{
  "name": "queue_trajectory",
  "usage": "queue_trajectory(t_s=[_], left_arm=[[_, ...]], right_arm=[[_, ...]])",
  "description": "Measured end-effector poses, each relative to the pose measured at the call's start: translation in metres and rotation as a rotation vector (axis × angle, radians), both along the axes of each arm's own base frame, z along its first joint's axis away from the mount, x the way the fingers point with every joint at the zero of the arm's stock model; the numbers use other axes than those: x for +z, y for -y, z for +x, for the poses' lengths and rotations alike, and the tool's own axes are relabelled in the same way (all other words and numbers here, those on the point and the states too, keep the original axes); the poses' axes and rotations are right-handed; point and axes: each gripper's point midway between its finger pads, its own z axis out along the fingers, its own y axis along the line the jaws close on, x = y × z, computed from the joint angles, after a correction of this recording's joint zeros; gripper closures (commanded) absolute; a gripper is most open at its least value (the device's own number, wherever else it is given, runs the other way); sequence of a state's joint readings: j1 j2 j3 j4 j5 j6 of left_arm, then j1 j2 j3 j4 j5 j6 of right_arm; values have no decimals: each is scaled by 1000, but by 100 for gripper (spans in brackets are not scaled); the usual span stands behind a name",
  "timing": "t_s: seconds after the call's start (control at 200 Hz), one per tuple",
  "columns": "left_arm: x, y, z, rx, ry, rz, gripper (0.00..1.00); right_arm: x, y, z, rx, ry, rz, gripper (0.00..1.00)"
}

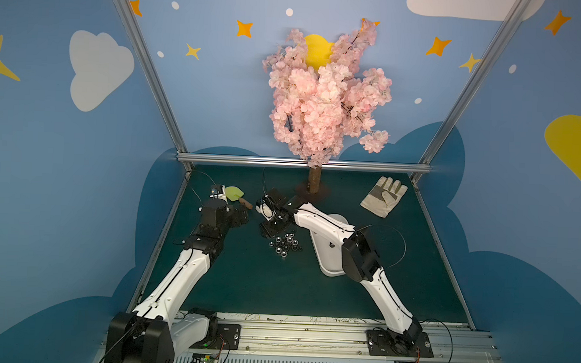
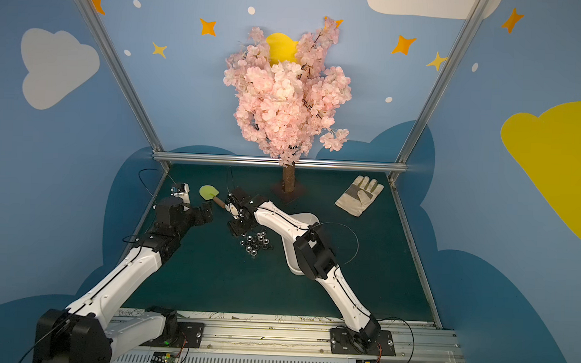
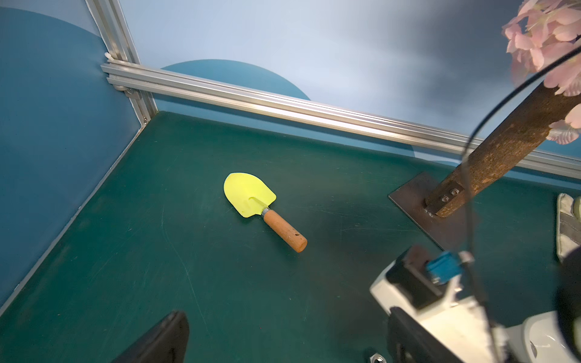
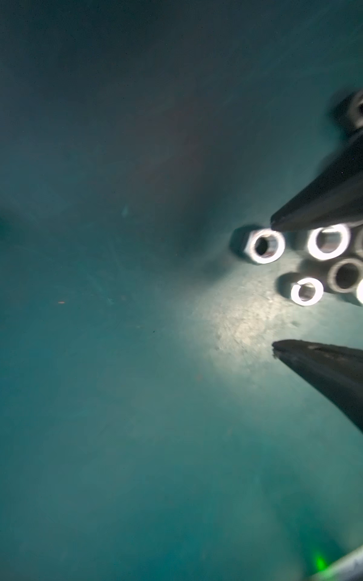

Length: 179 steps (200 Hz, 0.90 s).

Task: Put the nuts on the desktop into the storage box
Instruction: Pick up the nut from the center of the board.

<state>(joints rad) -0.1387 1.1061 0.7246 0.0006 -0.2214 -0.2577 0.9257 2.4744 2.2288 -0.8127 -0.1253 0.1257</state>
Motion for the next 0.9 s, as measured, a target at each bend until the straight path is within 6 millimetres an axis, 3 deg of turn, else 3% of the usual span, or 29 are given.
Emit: queue_trajectory(t_s=[0.08,0.516,0.756,0.826,0.896], left_arm=[[0,0,0,0,0,0,0],[0,0,0,0,1,0,0],[0,0,0,2,1,1,0],[0,-1,0,3,1,1,0],[0,-1,0,3,1,2,0]], right_arm=[[-13,3,-4,11,-1,-43,39],[-12,19,15,-35,122,-144,43],[-26,16,13,-29,116,-160,46],[-28,15,11,-24,115,-161,52],[-28,14,11,-24,116,-157,66]])
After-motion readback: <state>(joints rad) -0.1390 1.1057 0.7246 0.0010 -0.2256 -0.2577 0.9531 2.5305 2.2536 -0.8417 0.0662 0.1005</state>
